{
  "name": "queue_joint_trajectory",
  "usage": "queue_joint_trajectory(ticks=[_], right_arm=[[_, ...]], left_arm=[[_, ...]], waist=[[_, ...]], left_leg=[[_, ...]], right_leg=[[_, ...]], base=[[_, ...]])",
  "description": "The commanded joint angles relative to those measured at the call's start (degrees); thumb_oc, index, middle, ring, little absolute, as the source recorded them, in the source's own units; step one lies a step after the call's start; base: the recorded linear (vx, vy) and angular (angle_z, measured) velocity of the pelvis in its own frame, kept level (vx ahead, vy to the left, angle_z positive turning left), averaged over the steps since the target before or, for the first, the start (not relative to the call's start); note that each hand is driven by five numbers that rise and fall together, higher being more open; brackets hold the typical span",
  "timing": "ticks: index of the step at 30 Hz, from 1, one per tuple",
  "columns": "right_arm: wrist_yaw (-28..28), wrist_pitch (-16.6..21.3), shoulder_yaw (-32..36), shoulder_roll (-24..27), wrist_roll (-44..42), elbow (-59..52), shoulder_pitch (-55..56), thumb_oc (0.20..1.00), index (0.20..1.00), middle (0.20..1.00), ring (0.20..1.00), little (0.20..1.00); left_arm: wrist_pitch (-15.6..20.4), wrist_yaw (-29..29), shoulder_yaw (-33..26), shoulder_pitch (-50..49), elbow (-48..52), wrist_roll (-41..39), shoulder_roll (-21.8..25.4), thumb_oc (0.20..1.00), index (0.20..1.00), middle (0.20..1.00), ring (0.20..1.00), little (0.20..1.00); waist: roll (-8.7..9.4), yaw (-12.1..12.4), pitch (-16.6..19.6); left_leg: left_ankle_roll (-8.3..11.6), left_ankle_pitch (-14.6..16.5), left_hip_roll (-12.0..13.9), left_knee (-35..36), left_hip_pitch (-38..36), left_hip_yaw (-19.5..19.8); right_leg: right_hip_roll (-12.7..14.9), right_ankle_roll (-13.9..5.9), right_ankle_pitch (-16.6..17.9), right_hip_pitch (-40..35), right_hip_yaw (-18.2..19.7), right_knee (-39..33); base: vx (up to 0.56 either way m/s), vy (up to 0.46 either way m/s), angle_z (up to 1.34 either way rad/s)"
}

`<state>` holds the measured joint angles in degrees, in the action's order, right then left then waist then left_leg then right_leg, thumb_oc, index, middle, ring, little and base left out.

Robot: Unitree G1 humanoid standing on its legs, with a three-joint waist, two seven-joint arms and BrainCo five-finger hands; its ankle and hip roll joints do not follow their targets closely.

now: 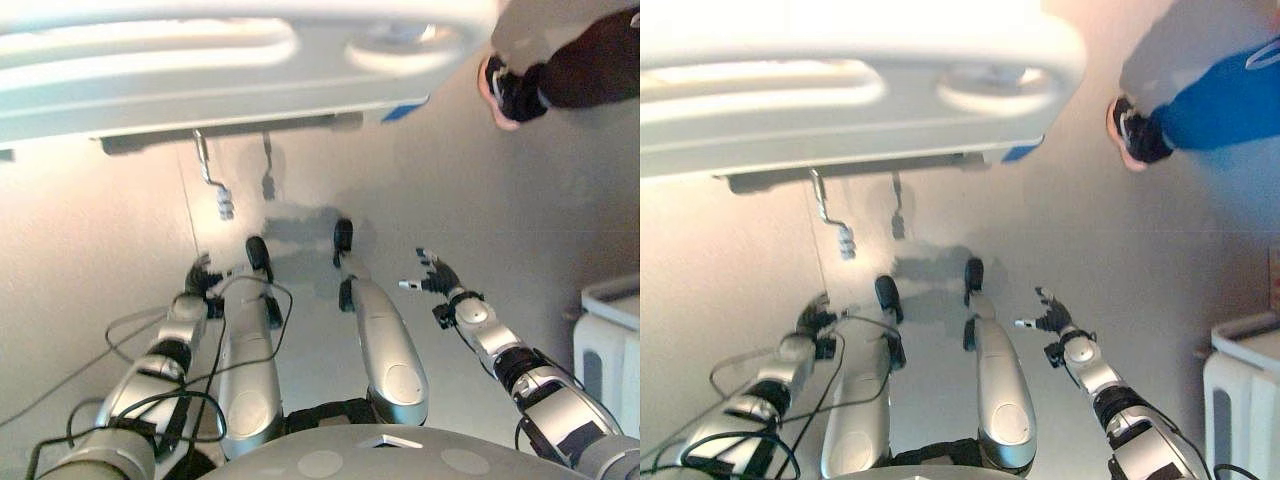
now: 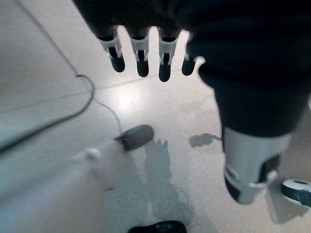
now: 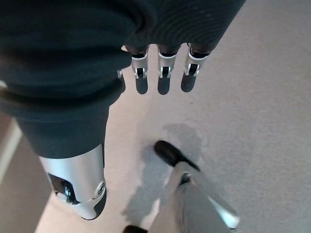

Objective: Raise the hospital bed

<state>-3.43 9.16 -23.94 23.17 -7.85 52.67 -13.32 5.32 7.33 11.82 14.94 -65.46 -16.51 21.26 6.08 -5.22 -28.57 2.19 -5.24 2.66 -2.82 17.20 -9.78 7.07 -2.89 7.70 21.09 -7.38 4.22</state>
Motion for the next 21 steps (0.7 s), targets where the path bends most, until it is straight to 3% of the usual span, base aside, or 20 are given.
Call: queue_joint_trajectory(ticks=[1,10,11,16,19,21], right_arm=[[0.58,-1.04,1.73,2.05,2.29,1.73,2.10,1.000,1.000,1.000,1.000,1.000],[1.19,-2.16,4.83,-1.16,3.20,9.71,5.34,1.000,1.000,1.000,1.000,1.000],[1.31,-2.69,6.27,-2.16,2.61,13.05,5.76,1.000,1.000,1.000,1.000,1.000],[2.41,-3.34,9.50,-4.54,0.29,17.09,8.45,1.000,1.000,1.000,1.000,1.000],[2.64,-3.44,9.74,-4.89,-0.02,17.67,8.81,1.000,1.000,1.000,1.000,1.000],[3.12,-3.75,10.35,-5.86,-0.07,19.16,10.18,1.000,1.000,1.000,1.000,1.000]], left_arm=[[-0.18,-1.82,-2.30,-3.10,-3.49,4.29,-1.31,1.000,1.000,1.000,1.000,1.000],[-0.31,-3.93,-3.06,-9.56,-6.98,9.67,-3.70,1.000,1.000,1.000,1.000,1.000],[-0.26,-4.43,-3.10,-10.50,-7.21,10.32,-4.42,1.000,1.000,1.000,1.000,1.000],[0.57,-5.27,-2.51,-12.93,-6.56,10.85,-6.07,1.000,1.000,1.000,1.000,1.000],[0.59,-5.38,-2.56,-13.23,-6.48,10.69,-6.17,1.000,1.000,1.000,1.000,1.000],[0.80,-5.71,-1.74,-13.84,-6.73,11.71,-6.85,1.000,1.000,1.000,1.000,1.000]], waist=[[-0.98,0.44,5.07],[-3.83,2.23,10.75],[-4.40,2.59,12.62],[-5.25,3.25,18.87],[-5.26,3.33,19.68],[-5.29,3.46,22.13]], left_leg=[[0.28,0.55,-2.42,-2.66,1.78,1.37],[1.45,-0.09,-1.35,0.46,-7.65,2.34],[1.53,0.00,-1.32,1.32,-9.51,2.60],[1.75,0.04,-1.36,4.48,-15.59,2.80],[1.69,0.09,-1.37,5.06,-16.49,2.92],[1.64,0.25,-1.55,6.57,-19.09,3.03]], right_leg=[[0.04,-5.49,0.41,-0.79,-1.62,1.31],[-0.53,-5.31,-1.76,-10.26,-3.06,-0.41],[-0.64,-5.59,-1.63,-12.20,-3.34,-1.58],[-1.10,-6.00,-1.52,-18.58,-4.20,-4.90],[-1.20,-5.98,-1.67,-19.45,-4.37,-5.17],[-1.36,-5.92,-2.29,-22.21,-4.83,-5.83]], base=[[0.11,-0.045,0.12],[0.07,-0.030,0.10],[0.06,-0.022,0.08],[0.10,-0.016,0.07],[0.08,-0.002,0.12],[0.12,0.007,0.05]])
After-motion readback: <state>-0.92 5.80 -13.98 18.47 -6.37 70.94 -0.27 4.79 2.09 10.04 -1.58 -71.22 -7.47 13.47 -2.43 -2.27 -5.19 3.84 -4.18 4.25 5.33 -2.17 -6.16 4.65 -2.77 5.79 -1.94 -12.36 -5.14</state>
